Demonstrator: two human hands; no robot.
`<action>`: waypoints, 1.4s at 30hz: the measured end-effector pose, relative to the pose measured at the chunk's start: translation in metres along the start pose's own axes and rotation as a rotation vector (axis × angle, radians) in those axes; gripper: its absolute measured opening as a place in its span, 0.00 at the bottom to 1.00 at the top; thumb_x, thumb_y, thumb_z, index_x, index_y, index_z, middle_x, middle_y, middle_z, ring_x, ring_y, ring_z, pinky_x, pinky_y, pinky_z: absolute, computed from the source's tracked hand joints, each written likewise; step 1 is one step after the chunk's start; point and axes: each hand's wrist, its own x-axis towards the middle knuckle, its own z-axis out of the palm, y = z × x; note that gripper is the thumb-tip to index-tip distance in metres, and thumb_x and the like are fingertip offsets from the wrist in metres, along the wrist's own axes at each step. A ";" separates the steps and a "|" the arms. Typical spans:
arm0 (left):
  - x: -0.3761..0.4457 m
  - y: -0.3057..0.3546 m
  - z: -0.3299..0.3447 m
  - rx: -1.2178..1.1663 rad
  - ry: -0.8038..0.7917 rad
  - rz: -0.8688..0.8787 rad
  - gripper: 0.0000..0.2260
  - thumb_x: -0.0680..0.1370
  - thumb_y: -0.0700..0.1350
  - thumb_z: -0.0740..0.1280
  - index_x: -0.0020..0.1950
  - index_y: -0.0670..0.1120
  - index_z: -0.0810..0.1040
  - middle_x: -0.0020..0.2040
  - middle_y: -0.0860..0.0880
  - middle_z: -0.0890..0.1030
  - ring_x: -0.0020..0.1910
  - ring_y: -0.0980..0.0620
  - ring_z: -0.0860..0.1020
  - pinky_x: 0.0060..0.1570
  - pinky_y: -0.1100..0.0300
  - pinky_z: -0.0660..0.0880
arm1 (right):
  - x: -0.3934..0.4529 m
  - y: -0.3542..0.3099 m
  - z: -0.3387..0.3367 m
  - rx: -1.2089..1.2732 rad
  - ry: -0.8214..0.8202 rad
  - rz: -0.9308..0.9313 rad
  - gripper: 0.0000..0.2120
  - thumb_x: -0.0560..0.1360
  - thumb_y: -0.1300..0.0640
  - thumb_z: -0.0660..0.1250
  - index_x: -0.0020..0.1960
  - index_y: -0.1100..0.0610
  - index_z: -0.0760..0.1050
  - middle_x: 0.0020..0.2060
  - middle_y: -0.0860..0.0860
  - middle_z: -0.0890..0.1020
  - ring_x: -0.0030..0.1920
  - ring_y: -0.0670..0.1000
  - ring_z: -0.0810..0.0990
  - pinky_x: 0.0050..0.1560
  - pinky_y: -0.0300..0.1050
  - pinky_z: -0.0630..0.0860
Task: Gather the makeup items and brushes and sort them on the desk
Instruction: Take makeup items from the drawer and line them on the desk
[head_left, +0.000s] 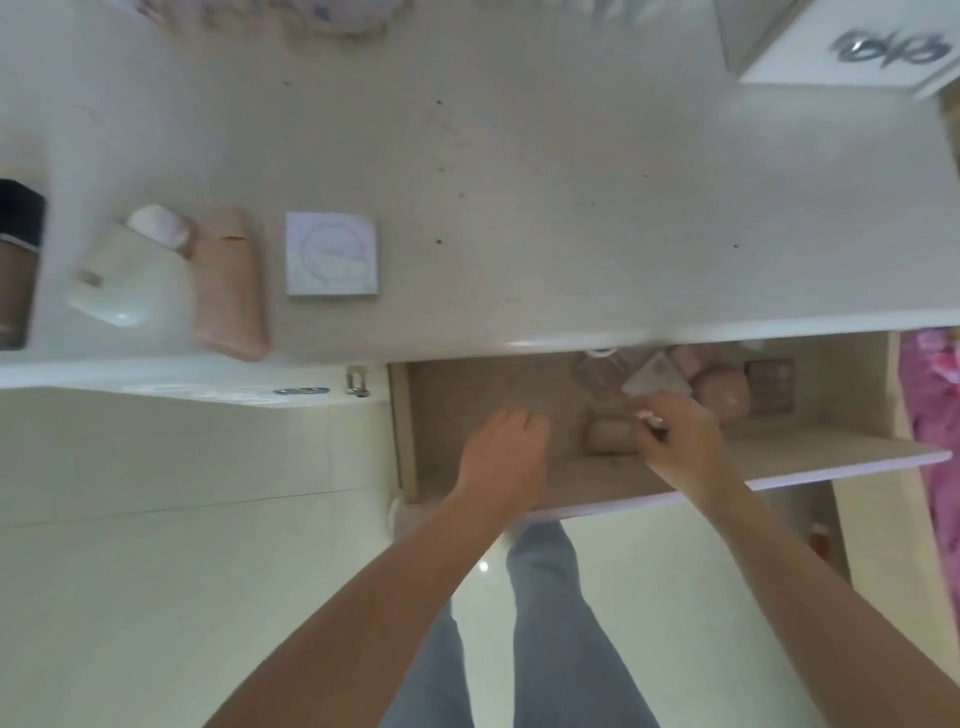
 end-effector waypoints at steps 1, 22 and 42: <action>0.012 0.011 0.011 0.018 -0.127 -0.029 0.11 0.75 0.36 0.58 0.56 0.41 0.73 0.55 0.42 0.75 0.56 0.43 0.73 0.53 0.53 0.72 | -0.001 0.019 -0.004 -0.048 -0.040 0.106 0.10 0.67 0.64 0.61 0.39 0.68 0.80 0.34 0.63 0.82 0.37 0.59 0.81 0.42 0.36 0.69; 0.040 0.046 0.053 0.130 -0.232 -0.413 0.18 0.75 0.52 0.64 0.63 0.48 0.71 0.60 0.46 0.75 0.60 0.46 0.71 0.55 0.57 0.68 | 0.039 0.104 0.029 -0.413 -0.284 0.205 0.43 0.36 0.48 0.80 0.48 0.66 0.78 0.35 0.66 0.79 0.31 0.62 0.79 0.30 0.46 0.77; -0.011 0.034 -0.073 -0.206 0.368 -0.478 0.12 0.71 0.49 0.68 0.50 0.44 0.77 0.42 0.51 0.78 0.43 0.50 0.75 0.43 0.61 0.66 | 0.028 -0.017 -0.059 0.142 -0.307 -0.184 0.30 0.62 0.55 0.76 0.60 0.60 0.69 0.53 0.52 0.72 0.52 0.48 0.70 0.50 0.32 0.61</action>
